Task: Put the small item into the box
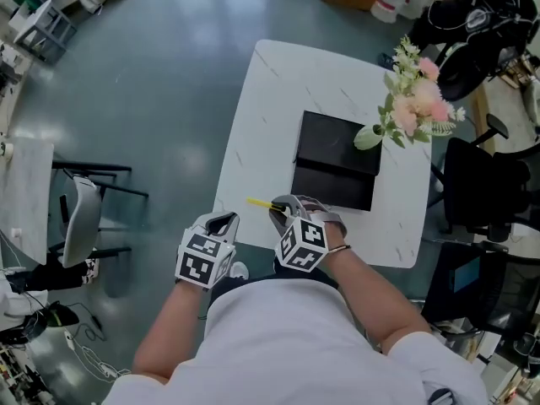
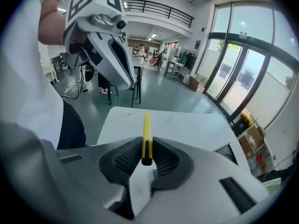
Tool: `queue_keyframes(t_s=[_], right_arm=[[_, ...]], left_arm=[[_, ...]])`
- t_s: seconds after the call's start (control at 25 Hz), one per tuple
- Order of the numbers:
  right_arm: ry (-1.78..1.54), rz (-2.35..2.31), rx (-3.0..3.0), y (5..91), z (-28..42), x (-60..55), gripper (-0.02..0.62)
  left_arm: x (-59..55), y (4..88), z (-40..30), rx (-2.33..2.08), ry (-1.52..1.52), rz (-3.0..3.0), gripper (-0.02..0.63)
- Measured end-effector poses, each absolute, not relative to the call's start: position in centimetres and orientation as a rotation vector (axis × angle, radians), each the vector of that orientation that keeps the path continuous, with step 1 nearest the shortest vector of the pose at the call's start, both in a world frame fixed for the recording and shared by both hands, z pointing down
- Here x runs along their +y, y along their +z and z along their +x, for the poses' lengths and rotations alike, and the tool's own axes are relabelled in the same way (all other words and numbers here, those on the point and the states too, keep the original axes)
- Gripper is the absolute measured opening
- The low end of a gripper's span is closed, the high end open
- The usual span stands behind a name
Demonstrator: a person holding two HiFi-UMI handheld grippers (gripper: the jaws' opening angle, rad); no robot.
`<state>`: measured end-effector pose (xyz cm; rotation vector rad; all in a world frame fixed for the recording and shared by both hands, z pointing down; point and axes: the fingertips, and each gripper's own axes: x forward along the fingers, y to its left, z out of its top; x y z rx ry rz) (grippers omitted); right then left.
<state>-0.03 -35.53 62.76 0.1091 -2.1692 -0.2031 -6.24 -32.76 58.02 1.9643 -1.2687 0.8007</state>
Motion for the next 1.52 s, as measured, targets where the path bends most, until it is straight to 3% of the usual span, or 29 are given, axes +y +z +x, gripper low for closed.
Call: queue_keyframes(t_s=[0.72, 1.52], right_arm=[[-0.115, 0.381, -2.036, 64.8, 11.5, -46.3, 0.080], [-0.052, 0.417, -1.967, 68.1, 15.2, -47.8, 0.089]], left_arm=[[-37.0, 58.0, -2.0, -1.213, 0.822, 2.021, 0.017], [-35.1, 58.3, -3.1, -1.228, 0.840, 1.978, 0.017]])
